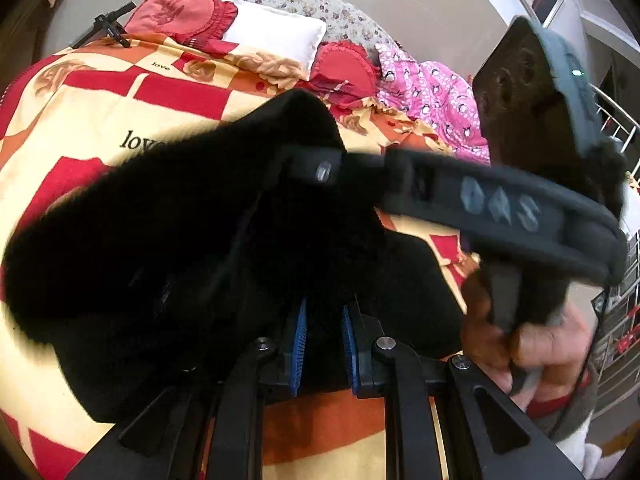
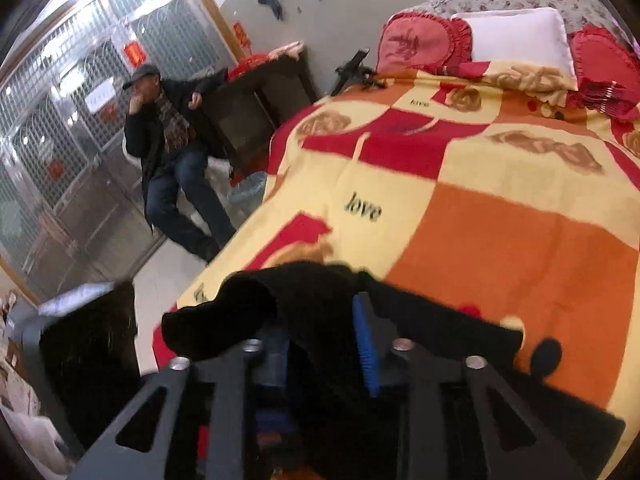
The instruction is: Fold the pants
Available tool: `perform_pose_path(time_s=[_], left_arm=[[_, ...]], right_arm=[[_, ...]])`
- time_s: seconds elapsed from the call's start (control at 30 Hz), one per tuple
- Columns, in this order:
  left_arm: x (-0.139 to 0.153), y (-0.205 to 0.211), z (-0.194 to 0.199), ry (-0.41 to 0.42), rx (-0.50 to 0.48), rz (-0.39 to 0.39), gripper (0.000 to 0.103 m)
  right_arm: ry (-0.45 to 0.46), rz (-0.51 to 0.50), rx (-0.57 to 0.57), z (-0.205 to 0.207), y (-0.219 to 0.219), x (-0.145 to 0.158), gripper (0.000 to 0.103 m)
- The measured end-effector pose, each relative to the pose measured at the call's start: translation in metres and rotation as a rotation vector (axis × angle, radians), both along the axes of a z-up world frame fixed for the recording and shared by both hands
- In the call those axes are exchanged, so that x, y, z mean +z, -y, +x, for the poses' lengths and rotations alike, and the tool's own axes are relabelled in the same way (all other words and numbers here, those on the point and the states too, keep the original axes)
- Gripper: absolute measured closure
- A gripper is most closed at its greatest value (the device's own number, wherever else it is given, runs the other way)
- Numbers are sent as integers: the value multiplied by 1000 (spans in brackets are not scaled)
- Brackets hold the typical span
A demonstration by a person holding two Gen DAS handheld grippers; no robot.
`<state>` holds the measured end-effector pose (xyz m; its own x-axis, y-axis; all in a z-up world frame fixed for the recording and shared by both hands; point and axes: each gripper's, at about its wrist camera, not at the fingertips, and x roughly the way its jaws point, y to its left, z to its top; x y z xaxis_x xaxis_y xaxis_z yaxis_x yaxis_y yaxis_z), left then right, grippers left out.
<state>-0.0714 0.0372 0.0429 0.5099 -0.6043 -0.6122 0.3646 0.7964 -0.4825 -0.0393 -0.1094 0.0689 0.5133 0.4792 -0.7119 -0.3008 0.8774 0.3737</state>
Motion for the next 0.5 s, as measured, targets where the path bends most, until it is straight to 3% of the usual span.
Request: perform_pose_path(time_s=[0.07,0.13,0.33,0.43,0.5], left_arm=[[5,-4,-5,-2,-9,3,85],[10,-11,-13,4,-22,13,73],[23,-57,-37,49,36,75,70],[22,-71,-33,70,136,127,63],[19,-72,-29,56,130,109,63]], right_arm=[[19,12,-40,2,11,4,92],[9,5,-100,3,29,2,92],[-74,8,-196,6,68,-32,92],[-88,43,-196,7,71,-38,87],[-98,69,-210,7,74,-36,81]])
